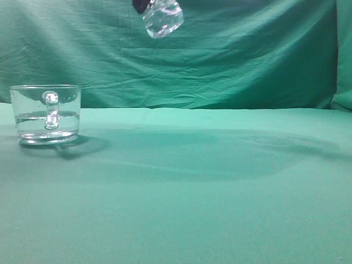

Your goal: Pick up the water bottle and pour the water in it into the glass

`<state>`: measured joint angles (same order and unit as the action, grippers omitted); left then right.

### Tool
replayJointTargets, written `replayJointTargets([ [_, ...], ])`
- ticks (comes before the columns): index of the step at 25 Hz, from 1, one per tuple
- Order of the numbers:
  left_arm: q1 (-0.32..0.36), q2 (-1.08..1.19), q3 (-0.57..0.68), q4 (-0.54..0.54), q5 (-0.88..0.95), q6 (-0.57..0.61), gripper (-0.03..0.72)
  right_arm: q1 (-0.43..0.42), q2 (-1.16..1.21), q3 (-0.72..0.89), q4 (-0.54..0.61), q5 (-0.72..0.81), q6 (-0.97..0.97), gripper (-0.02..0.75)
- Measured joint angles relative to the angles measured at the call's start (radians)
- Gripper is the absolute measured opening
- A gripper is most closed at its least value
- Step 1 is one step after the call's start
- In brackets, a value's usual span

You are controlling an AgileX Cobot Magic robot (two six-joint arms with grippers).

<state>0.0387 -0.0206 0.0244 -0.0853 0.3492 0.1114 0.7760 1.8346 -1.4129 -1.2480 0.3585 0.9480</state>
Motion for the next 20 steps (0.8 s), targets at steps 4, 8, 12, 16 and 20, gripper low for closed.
replayJointTargets([
  [4, 0.0, 0.0, 0.0, 0.0, 0.0, 0.0, 0.0, -0.099, -0.173, 0.196, -0.008, -0.178, 0.127, 0.218],
  [8, 0.0, 0.0, 0.0, 0.0, 0.0, 0.0, 0.0, -0.239, -0.277, 0.358, -0.026, -0.329, 0.199, 0.218],
  [12, 0.0, 0.0, 0.0, 0.0, 0.0, 0.0, 0.0, -0.398, -0.309, 0.466, -0.035, -0.539, 0.205, 0.218],
  [16, 0.0, 0.0, 0.0, 0.0, 0.0, 0.0, 0.0, -0.552, -0.309, 0.557, 0.081, -0.754, 0.098, 0.218],
  [20, 0.0, 0.0, 0.0, 0.0, 0.0, 0.0, 0.0, -0.653, -0.295, 0.662, 0.269, -0.98, -0.212, 0.218],
])
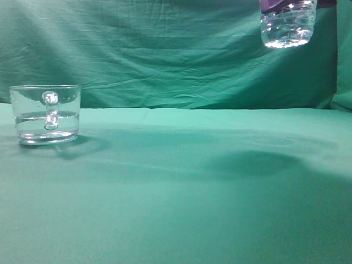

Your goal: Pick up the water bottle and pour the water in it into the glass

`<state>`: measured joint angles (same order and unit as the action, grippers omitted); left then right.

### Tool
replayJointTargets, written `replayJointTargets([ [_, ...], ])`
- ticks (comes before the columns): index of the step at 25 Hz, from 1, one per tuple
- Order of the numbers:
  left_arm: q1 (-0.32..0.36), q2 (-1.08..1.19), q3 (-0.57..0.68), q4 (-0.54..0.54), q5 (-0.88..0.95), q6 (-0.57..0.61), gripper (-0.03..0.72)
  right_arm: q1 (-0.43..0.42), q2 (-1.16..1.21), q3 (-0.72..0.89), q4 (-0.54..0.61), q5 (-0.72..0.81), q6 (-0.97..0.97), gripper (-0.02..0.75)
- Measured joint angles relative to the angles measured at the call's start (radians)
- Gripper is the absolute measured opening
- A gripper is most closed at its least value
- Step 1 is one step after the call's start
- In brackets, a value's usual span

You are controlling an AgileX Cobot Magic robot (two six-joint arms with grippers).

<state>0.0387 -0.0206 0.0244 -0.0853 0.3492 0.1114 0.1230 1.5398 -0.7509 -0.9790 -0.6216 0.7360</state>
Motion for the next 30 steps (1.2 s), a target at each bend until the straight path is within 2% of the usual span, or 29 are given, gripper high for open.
replayJointTargets([
  [2, 0.0, 0.0, 0.0, 0.0, 0.0, 0.0, 0.0, -0.019, 0.017, 0.053, 0.093, -0.082, -0.134, 0.218],
  [5, 0.0, 0.0, 0.0, 0.0, 0.0, 0.0, 0.0, -0.028, 0.052, 0.106, 0.167, -0.149, -0.264, 0.218],
  [17, 0.0, 0.0, 0.0, 0.0, 0.0, 0.0, 0.0, -0.028, 0.375, 0.151, 0.253, -0.462, -0.546, 0.218],
  [22, 0.0, 0.0, 0.0, 0.0, 0.0, 0.0, 0.0, -0.028, 0.489, 0.149, 0.301, -0.52, -0.585, 0.218],
  [28, 0.0, 0.0, 0.0, 0.0, 0.0, 0.0, 0.0, -0.028, 0.517, 0.144, 0.318, -0.56, -0.592, 0.218],
  [30, 0.0, 0.0, 0.0, 0.0, 0.0, 0.0, 0.0, -0.028, 0.517, 0.144, 0.318, -0.56, -0.595, 0.316],
])
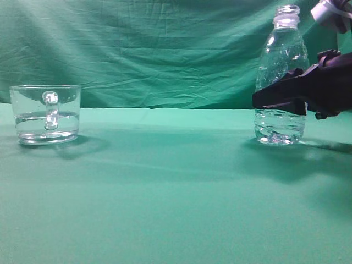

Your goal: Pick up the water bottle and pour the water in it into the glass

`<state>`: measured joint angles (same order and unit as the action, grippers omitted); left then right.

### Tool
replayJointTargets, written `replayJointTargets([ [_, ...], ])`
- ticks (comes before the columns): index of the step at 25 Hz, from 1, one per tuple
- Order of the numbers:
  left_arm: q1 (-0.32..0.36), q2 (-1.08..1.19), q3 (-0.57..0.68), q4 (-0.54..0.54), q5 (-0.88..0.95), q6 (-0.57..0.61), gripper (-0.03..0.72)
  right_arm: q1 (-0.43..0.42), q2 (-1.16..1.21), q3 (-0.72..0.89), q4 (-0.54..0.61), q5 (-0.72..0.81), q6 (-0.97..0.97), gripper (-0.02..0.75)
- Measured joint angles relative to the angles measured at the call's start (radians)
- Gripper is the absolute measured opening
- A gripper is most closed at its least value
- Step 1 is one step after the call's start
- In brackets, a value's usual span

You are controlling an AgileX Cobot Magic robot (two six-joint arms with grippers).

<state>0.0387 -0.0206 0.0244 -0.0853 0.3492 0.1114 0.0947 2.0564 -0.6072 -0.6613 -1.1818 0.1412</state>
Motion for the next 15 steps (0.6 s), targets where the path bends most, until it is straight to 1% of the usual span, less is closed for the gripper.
replayJointTargets([
  [1, 0.0, 0.0, 0.0, 0.0, 0.0, 0.0, 0.0, 0.0, 0.002, 0.0, 0.0, 0.002, -0.001, 0.351],
  [4, 0.0, 0.0, 0.0, 0.0, 0.0, 0.0, 0.0, 0.0, 0.003, 0.0, 0.0, 0.028, 0.007, 0.494],
  [6, 0.0, 0.0, 0.0, 0.0, 0.0, 0.0, 0.0, 0.0, 0.003, 0.0, 0.0, 0.031, 0.03, 0.603],
  [7, 0.0, 0.0, 0.0, 0.0, 0.0, 0.0, 0.0, 0.0, 0.001, 0.0, 0.0, 0.035, 0.044, 0.64],
  [8, 0.0, 0.0, 0.0, 0.0, 0.0, 0.0, 0.0, 0.0, -0.007, 0.0, 0.0, 0.037, 0.056, 0.659],
  [10, 0.0, 0.0, 0.0, 0.0, 0.0, 0.0, 0.0, 0.0, -0.032, 0.0, 0.001, 0.037, 0.075, 0.645],
  [11, 0.0, 0.0, 0.0, 0.0, 0.0, 0.0, 0.0, 0.0, -0.051, 0.0, 0.004, 0.037, 0.095, 0.686],
  [12, 0.0, 0.0, 0.0, 0.0, 0.0, 0.0, 0.0, 0.0, -0.069, 0.0, 0.009, 0.037, 0.116, 0.671],
  [15, 0.0, 0.0, 0.0, 0.0, 0.0, 0.0, 0.0, 0.0, -0.144, 0.0, 0.034, 0.037, 0.187, 0.671],
])
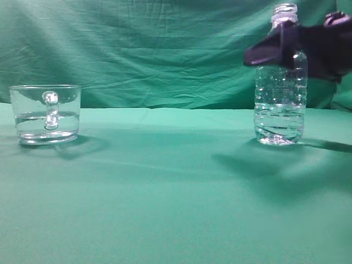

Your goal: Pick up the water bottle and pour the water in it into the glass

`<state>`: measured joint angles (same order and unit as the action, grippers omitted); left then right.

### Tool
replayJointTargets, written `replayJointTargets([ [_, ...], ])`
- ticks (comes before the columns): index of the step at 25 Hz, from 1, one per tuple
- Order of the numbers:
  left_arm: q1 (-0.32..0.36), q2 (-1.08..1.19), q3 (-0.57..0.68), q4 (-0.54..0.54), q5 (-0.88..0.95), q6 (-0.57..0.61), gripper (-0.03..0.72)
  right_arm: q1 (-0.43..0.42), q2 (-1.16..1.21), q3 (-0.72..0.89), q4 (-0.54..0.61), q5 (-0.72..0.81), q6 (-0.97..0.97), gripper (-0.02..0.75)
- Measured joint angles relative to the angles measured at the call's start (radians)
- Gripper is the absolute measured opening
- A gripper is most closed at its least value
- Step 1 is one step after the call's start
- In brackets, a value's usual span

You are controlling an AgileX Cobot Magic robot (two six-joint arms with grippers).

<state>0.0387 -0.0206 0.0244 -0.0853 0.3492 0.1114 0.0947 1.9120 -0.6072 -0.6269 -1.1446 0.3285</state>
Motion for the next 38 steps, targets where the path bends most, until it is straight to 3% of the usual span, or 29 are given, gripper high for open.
replayJointTargets([
  [5, 0.0, 0.0, 0.0, 0.0, 0.0, 0.0, 0.0, 0.0, -0.185, 0.0, 0.004, 0.006, 0.058, 0.671],
  [9, 0.0, 0.0, 0.0, 0.0, 0.0, 0.0, 0.0, 0.0, -0.36, 0.006, -0.038, 0.114, 0.115, 0.671],
  [18, 0.0, 0.0, 0.0, 0.0, 0.0, 0.0, 0.0, 0.0, -0.816, 0.01, -0.253, 0.439, 0.416, 0.104],
  [21, 0.0, 0.0, 0.0, 0.0, 0.0, 0.0, 0.0, 0.0, -0.963, 0.01, -0.343, 0.556, 0.551, 0.0],
  [24, 0.0, 0.0, 0.0, 0.0, 0.0, 0.0, 0.0, 0.0, -1.1, 0.012, -0.468, 0.622, 0.675, 0.0],
  [30, 0.0, 0.0, 0.0, 0.0, 0.0, 0.0, 0.0, 0.0, -1.306, 0.016, -0.67, 0.572, 0.714, 0.0],
  [35, 0.0, 0.0, 0.0, 0.0, 0.0, 0.0, 0.0, 0.0, -1.418, 0.016, -0.769, 0.553, 0.789, 0.0],
  [38, 0.0, 0.0, 0.0, 0.0, 0.0, 0.0, 0.0, 0.0, -1.466, 0.016, -0.776, 0.621, 0.951, 0.0],
])
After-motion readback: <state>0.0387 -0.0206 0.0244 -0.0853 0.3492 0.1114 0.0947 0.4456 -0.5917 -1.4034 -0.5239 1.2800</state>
